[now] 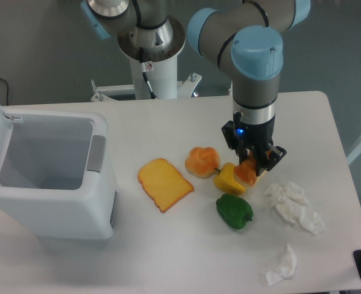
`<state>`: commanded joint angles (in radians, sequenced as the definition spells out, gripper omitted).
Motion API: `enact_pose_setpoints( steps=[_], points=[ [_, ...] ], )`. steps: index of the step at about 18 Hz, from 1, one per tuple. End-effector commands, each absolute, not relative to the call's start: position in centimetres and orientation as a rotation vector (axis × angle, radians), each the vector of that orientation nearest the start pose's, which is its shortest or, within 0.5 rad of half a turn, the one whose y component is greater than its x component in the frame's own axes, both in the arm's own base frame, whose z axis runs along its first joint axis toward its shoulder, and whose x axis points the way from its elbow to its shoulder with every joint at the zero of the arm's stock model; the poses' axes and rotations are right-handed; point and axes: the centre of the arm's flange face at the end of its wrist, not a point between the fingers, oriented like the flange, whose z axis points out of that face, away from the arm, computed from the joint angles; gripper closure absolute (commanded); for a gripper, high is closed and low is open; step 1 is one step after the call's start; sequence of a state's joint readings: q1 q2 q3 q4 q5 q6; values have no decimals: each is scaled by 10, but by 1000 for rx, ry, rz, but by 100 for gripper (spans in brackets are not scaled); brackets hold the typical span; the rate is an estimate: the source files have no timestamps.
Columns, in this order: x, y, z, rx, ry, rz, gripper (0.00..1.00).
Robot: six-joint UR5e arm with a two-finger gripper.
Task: Place the square bread in the trash can
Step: 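Close the gripper on the small orange-brown roll and lift it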
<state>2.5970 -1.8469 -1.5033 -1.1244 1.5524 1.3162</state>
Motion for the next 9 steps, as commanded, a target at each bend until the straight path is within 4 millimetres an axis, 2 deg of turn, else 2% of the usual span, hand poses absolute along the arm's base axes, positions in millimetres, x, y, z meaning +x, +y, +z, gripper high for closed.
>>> enact_pose_setpoints(
  steps=[6, 9],
  points=[
    [-461, 437, 426, -2972, 418, 336, 53],
    [-457, 434, 441, -2938, 374, 344, 53]
  ],
)
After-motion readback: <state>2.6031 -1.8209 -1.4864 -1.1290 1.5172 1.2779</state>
